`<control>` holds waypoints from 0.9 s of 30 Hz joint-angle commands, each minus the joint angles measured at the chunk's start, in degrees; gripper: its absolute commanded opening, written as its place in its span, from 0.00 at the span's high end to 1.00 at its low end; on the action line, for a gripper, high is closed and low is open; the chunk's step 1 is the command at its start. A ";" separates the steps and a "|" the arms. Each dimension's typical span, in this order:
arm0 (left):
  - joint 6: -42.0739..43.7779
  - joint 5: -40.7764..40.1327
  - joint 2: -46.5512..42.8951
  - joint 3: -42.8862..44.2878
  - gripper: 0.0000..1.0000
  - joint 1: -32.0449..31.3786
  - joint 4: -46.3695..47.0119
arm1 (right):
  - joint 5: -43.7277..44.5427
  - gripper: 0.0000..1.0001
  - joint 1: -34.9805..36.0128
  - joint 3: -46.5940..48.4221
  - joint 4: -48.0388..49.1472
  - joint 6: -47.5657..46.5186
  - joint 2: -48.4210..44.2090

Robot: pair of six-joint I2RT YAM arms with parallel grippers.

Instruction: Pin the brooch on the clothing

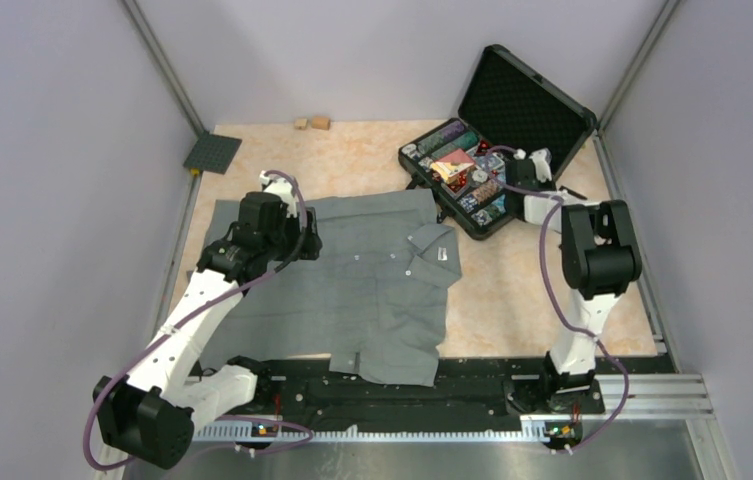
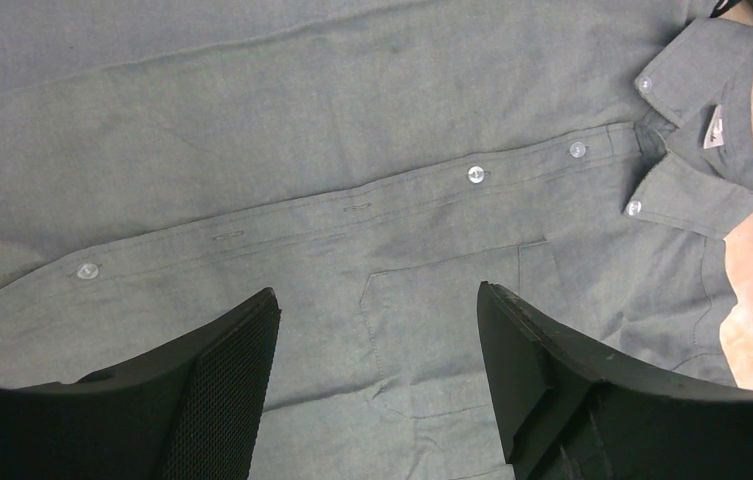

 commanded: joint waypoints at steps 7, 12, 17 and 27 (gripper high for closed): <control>3.09 7.57 -2.59 -1.12 0.24 0.09 3.73 | -8.78 1.00 -0.14 -0.98 -9.92 12.38 -17.64; 3.99 10.77 -5.85 -2.46 0.24 0.10 6.15 | -25.29 1.00 0.15 -4.42 -12.63 16.80 -28.88; 4.65 16.08 -7.52 -3.46 0.24 0.09 8.21 | -43.39 1.00 1.03 -7.99 -13.43 19.53 -37.36; -0.56 42.73 -5.67 -4.28 0.25 -1.05 19.52 | -77.32 1.00 7.28 -13.95 -13.65 22.66 -48.61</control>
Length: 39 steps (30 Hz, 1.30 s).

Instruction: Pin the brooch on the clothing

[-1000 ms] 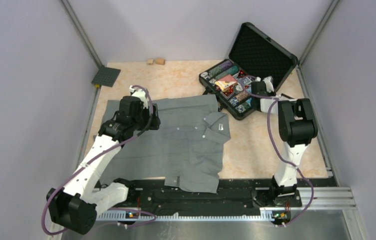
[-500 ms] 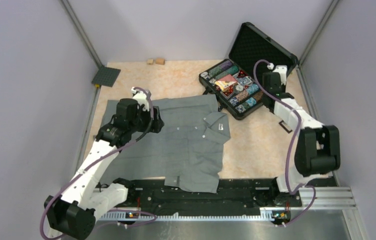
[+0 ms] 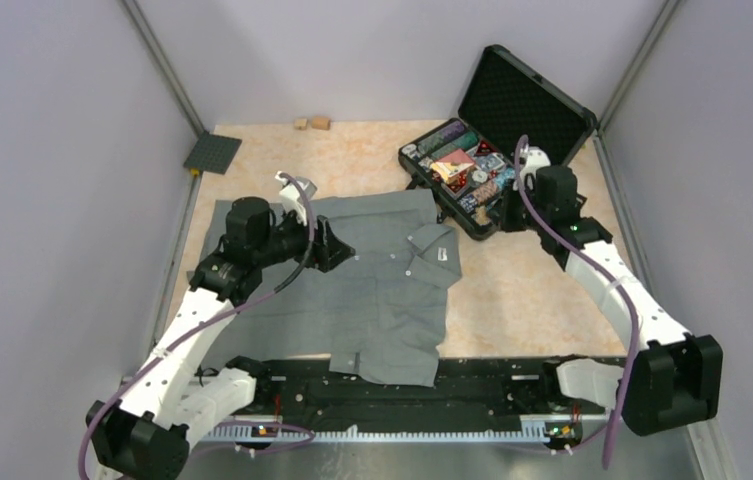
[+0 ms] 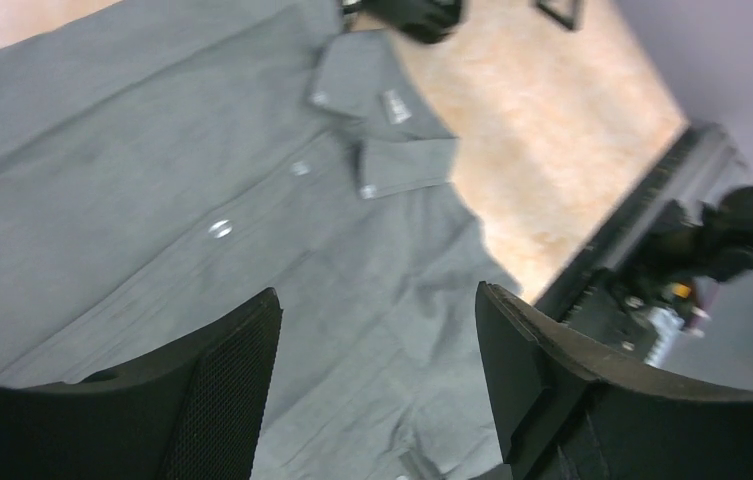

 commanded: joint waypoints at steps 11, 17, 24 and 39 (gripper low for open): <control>-6.77 23.74 8.63 2.80 0.26 -14.04 16.16 | -38.97 1.00 8.65 -5.95 7.81 9.06 -11.53; -14.73 25.55 10.75 1.24 0.27 -14.91 27.00 | -45.87 1.00 9.89 -6.12 11.96 11.80 -13.66; -20.50 28.62 12.23 1.54 0.33 -17.70 35.54 | -49.35 1.00 10.99 -4.96 12.34 11.64 -15.06; -17.24 24.97 16.69 6.19 0.50 -20.45 29.02 | -53.53 1.00 13.56 -3.24 11.54 9.90 -14.41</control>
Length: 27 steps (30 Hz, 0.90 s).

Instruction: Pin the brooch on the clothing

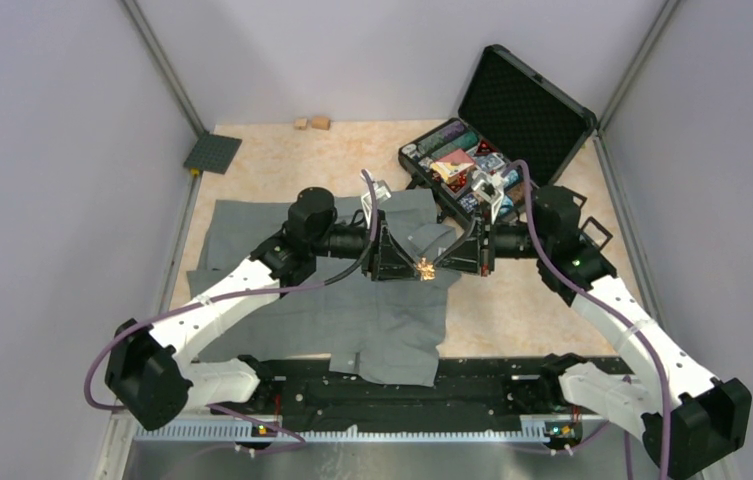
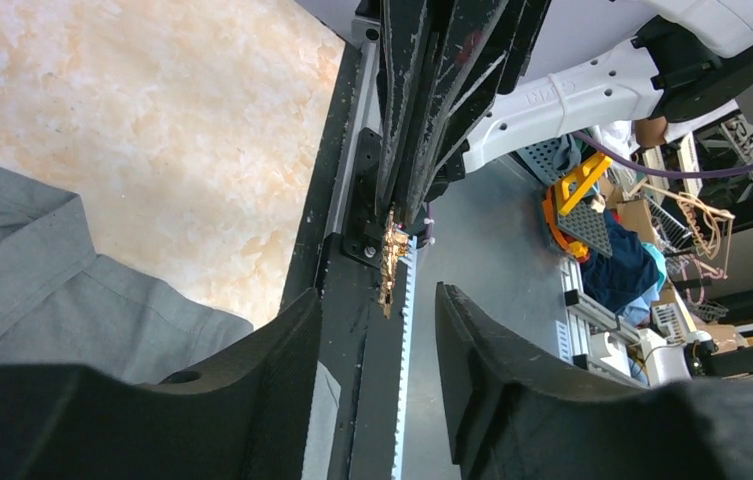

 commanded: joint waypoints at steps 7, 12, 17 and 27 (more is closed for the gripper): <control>1.21 0.16 0.09 2.17 0.69 -0.98 1.50 | -1.97 1.00 1.46 3.40 0.97 -2.32 -0.37; 0.22 0.26 0.42 1.58 0.88 -1.38 2.61 | -1.42 1.00 1.76 3.48 0.59 -2.76 -0.07; 1.40 -1.32 -0.60 1.92 1.00 -1.51 1.70 | 0.36 1.00 1.92 3.59 0.50 -2.30 0.02; 11.61 -5.77 -4.11 8.44 1.00 -1.47 -10.49 | 4.64 0.20 1.94 -1.09 13.23 5.32 -5.97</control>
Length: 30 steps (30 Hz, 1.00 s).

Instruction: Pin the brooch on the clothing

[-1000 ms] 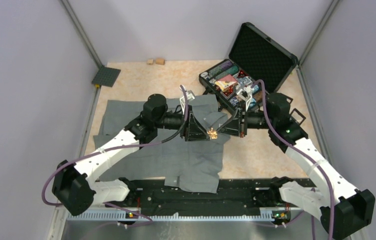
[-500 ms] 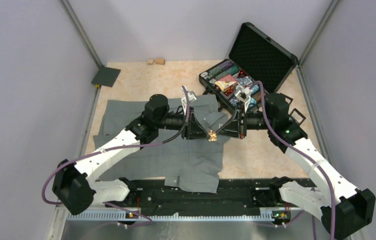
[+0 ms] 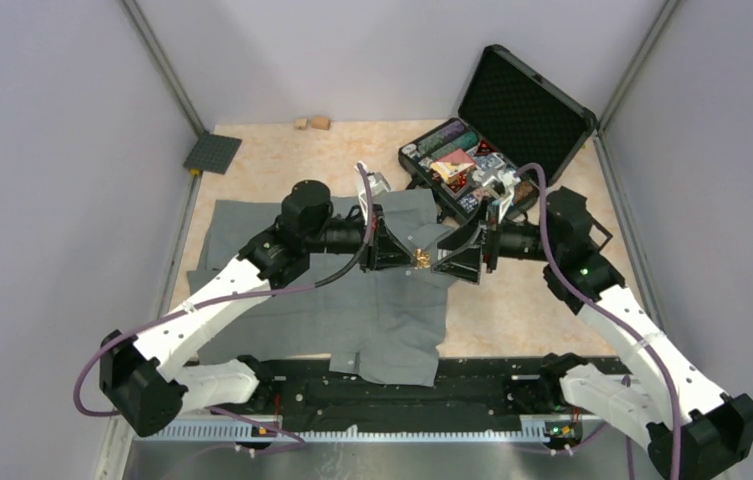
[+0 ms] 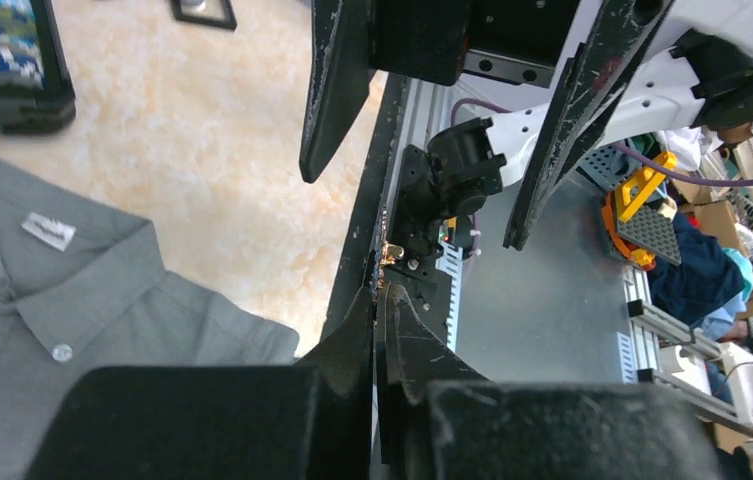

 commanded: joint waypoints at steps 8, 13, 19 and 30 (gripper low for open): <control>-1.35 6.46 -3.38 -4.10 1.00 -0.29 10.13 | 6.79 0.15 3.97 -12.21 26.85 14.66 -10.82; -5.42 8.78 -3.34 -5.80 1.00 -0.33 14.98 | 5.85 0.28 4.95 -14.10 28.30 17.20 -9.10; -5.67 8.79 -3.91 -6.65 1.00 -0.43 15.55 | 6.85 0.33 8.76 -14.62 34.00 19.20 -4.90; -4.59 7.58 -5.16 -7.04 1.00 -0.51 15.38 | 8.34 0.48 9.15 -15.10 30.69 18.46 -4.64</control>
